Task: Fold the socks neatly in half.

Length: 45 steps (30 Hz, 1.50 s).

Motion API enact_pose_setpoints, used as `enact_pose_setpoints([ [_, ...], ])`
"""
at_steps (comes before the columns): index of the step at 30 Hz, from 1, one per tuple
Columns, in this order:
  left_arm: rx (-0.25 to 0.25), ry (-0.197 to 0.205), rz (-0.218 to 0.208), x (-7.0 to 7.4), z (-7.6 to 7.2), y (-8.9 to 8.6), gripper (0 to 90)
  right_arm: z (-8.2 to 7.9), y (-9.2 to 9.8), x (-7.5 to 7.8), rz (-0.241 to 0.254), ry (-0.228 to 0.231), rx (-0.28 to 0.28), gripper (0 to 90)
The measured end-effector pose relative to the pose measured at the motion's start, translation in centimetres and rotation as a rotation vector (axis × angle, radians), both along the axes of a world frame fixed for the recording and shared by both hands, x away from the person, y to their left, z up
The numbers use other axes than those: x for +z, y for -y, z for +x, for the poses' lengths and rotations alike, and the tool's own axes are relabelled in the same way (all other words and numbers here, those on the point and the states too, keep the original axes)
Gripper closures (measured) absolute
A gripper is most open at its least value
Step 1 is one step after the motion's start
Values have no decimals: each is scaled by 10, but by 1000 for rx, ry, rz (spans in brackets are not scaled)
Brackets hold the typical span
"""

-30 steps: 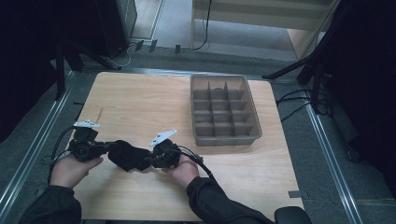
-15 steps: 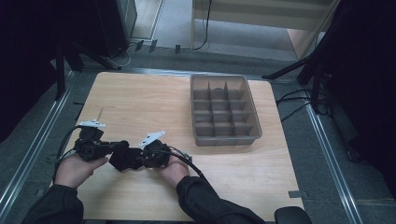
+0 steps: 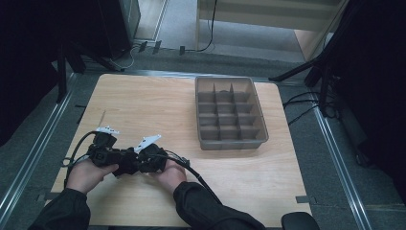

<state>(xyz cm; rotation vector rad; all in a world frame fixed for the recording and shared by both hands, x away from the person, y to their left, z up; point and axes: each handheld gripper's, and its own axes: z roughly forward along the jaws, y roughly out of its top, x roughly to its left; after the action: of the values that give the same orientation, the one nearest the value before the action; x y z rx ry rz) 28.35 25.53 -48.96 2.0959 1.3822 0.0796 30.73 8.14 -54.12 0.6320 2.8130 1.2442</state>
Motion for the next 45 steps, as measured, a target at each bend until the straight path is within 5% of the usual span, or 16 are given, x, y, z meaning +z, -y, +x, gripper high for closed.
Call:
enact_pose_setpoints([
  [13,-52,-31,58,-20,3,3,806,5,47,14,5,20,-44,683],
  [23,-62,-32,13,-22,3,0,765,4,48,13,6,17,-49,686],
  [27,-52,-50,-24,-18,3,-2,702,4,47,13,8,21,-49,686],
  [38,-6,-2,-98,6,-5,-15,607,10,52,19,14,13,-58,694],
  [45,42,28,-59,18,-15,-32,691,12,44,26,16,1,-40,735],
])
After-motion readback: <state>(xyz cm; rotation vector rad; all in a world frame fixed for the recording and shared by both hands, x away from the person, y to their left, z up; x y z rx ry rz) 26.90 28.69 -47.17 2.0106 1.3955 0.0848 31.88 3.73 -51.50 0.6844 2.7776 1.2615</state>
